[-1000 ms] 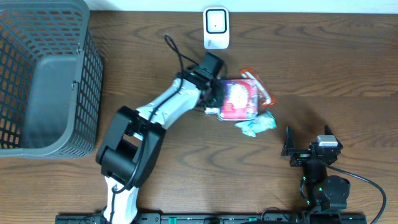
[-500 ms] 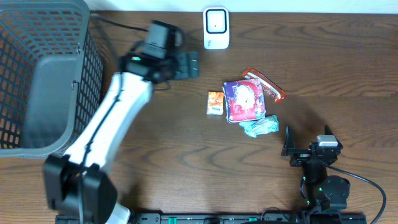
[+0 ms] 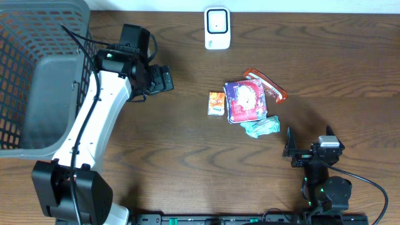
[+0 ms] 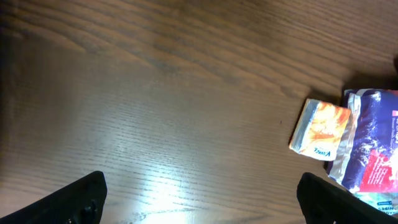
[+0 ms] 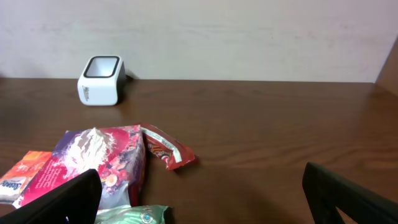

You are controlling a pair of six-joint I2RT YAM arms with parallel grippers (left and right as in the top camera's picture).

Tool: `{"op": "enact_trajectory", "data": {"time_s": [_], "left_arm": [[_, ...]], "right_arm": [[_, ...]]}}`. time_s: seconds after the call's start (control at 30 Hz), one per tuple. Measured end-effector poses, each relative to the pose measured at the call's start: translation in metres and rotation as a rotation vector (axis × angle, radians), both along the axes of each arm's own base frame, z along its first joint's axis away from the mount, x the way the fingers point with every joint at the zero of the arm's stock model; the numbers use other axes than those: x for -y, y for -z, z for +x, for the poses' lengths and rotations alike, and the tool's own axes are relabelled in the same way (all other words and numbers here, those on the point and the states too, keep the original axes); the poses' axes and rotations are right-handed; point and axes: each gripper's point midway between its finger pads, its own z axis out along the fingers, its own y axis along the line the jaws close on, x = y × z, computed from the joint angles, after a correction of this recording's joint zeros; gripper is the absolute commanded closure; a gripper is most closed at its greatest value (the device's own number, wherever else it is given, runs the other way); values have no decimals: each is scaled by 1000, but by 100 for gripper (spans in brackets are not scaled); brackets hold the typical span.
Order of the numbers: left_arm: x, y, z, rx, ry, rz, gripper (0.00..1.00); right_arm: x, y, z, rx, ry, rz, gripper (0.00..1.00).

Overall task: Scan the item barcode
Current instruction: 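Raise the right gripper and move it toward the pile of items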

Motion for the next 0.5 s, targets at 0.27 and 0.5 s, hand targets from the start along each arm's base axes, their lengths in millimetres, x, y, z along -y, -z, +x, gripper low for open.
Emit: {"op": "enact_trajectory", "data": {"time_s": [0.27,0.5], "left_arm": [[0,0,0,0,0,0,2],[0,0,0,0,0,0,2]], "right_arm": [[1,0,0,0,4,-4,1],[-9,-27,0,110,-50,58,1]]}}
